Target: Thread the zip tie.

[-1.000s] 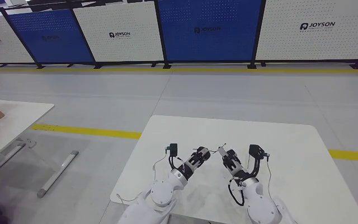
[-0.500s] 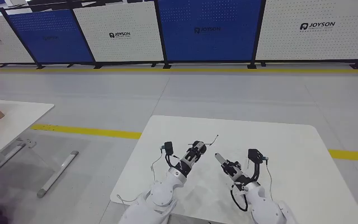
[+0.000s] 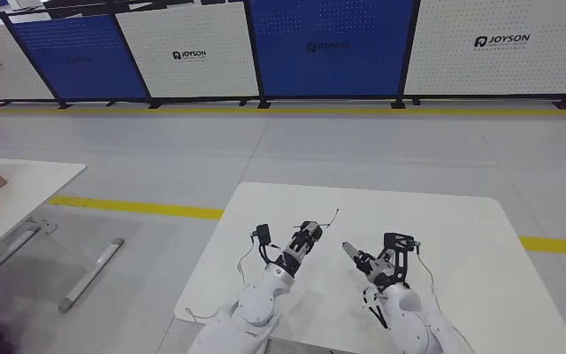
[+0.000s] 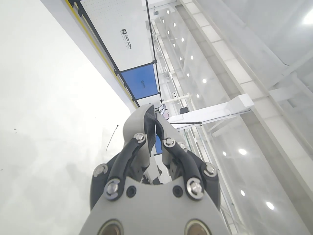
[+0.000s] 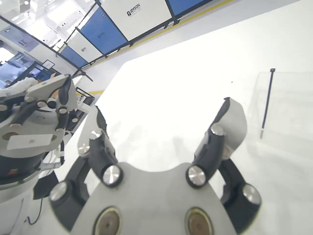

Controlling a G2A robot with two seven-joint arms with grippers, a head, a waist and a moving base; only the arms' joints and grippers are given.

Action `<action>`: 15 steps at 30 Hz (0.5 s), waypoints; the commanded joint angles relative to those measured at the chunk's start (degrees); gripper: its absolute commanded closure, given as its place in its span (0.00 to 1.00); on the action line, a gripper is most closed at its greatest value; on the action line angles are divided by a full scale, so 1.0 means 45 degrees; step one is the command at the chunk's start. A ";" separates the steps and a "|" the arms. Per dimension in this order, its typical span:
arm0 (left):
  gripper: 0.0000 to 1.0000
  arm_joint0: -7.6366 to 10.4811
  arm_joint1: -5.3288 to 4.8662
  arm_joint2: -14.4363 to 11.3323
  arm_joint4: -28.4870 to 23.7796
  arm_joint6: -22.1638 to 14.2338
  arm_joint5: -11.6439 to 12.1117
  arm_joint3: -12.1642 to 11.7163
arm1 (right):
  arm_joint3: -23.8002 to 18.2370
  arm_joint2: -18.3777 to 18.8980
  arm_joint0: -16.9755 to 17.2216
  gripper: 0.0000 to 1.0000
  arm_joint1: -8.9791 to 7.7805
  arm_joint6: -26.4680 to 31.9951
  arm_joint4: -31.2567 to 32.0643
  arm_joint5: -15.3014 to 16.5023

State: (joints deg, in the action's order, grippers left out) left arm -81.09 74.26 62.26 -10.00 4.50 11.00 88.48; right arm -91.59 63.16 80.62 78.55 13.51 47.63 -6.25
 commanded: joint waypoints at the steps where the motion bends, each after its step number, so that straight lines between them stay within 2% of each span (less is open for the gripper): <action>1: 1.00 -0.0007 0.0003 -0.0003 -0.0017 -0.0009 -0.0022 -0.0001 | 0.0177 -0.0233 -0.0063 0.00 -0.0024 0.0440 0.0402 0.0424; 4: 1.00 -0.0004 0.0007 0.0015 -0.0053 -0.0180 -0.0131 0.0012 | 0.0330 -0.0246 -0.0377 0.00 -0.0048 0.0858 0.0301 0.1241; 6: 1.00 -0.0015 0.0013 0.0124 -0.0155 -0.0027 -0.0262 0.0019 | 0.0446 -0.0341 -0.0651 0.00 -0.0088 0.0885 0.1405 0.1172; 7: 1.00 -0.0014 0.0020 0.0143 -0.0206 0.0046 -0.0267 0.0027 | 0.0436 -0.0370 -0.0726 0.00 -0.0067 0.0765 0.1530 0.0922; 15: 1.00 -0.0019 0.0021 0.0139 -0.0217 0.0035 -0.0278 0.0028 | 0.0490 -0.0394 -0.0689 0.00 -0.0062 0.0621 0.1595 0.0910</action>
State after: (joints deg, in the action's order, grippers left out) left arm -81.16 74.35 62.90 -10.93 4.69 9.80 88.61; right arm -89.56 61.42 77.40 78.28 16.58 54.54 -2.31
